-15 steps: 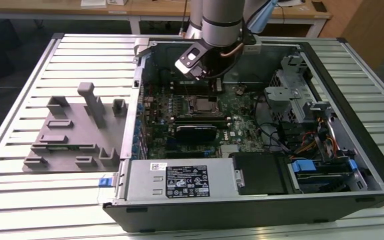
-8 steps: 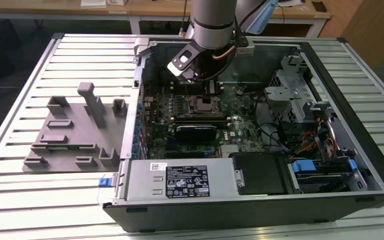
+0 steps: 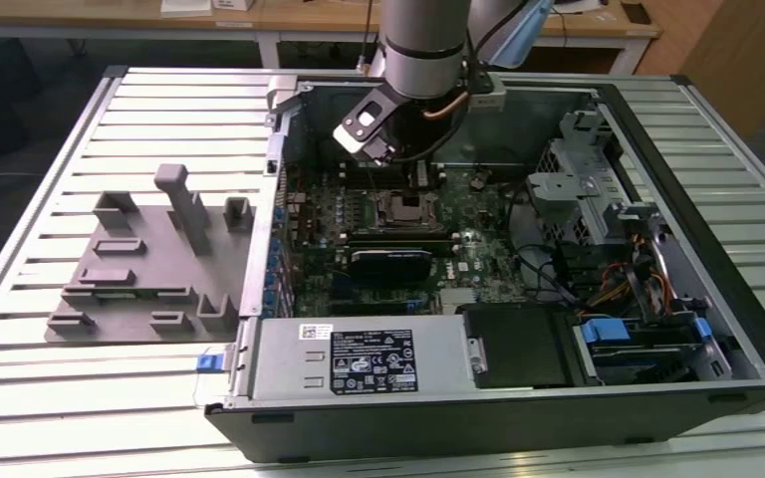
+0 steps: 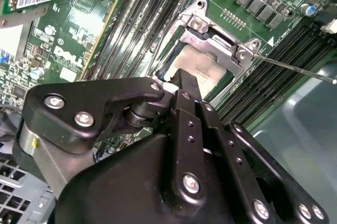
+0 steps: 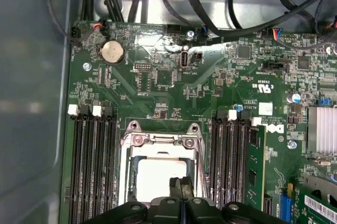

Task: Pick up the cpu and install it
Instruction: 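Close the cpu cover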

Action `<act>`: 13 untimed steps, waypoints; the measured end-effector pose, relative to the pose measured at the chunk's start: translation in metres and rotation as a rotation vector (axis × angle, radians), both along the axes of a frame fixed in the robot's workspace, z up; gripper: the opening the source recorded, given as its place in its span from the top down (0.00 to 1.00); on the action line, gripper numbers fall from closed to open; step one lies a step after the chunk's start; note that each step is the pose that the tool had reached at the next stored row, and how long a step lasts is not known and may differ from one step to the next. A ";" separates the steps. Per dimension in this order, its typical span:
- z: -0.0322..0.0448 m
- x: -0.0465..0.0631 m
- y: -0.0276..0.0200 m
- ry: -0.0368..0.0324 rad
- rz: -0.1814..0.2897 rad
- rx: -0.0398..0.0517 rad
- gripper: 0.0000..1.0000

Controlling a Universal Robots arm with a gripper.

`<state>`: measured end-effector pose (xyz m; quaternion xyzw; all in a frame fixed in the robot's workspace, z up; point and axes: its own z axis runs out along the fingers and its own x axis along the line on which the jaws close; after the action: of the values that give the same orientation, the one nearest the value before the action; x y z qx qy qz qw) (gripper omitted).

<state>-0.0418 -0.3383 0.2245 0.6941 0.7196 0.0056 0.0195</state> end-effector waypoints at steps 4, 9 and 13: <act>-0.0002 0.000 0.0000 0.0000 0.073 0.0000 0.89; -0.0004 0.000 0.0000 0.0000 0.163 0.0000 0.89; -0.0004 0.000 0.0000 0.0001 0.237 -0.0001 0.89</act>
<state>-0.0418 -0.3383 0.2242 0.6041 0.7966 0.0079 0.0187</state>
